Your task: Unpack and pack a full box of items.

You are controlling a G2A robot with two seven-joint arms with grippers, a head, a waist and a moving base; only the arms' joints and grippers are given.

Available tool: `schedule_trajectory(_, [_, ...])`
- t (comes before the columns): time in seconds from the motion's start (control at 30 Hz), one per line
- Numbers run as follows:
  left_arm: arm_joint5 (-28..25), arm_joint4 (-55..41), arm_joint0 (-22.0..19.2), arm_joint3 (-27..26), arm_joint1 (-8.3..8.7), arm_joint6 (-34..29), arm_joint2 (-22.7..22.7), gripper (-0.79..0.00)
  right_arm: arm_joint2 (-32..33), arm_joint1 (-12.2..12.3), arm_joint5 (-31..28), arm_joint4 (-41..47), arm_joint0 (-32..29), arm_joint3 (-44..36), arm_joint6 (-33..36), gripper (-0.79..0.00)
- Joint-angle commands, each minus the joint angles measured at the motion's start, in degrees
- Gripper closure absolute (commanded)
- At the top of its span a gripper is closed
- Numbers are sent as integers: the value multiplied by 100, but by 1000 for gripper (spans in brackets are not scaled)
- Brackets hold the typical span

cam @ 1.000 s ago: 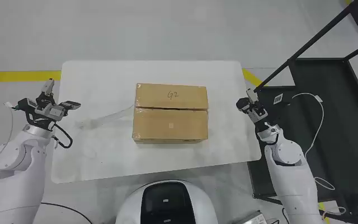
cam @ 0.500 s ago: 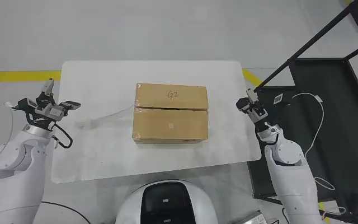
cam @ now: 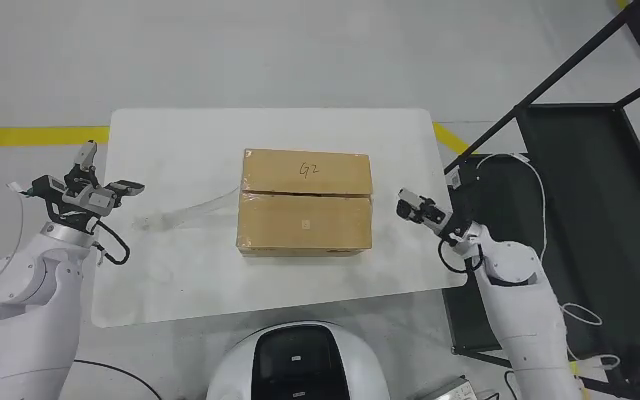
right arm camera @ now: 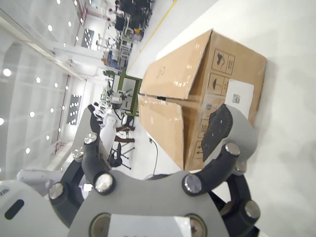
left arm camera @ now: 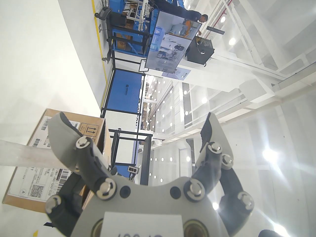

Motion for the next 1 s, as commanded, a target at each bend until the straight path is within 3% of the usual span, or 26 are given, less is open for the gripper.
schedule_trajectory(0.0, [0,0,0,0,0,0,0,-785,-92,40,-153,-21,35,5,648,-785])
schedule_trajectory(0.17, [0,0,0,0,0,0,0,-785,-144,115,-235,396,213,73,1476,-785])
schedule_trajectory(0.73, [0,0,0,0,0,0,0,-785,-171,115,-201,484,245,88,1464,-785])
schedule_trajectory(0.97, [0,0,0,0,0,0,0,-785,-541,129,-495,472,768,606,1583,-785])
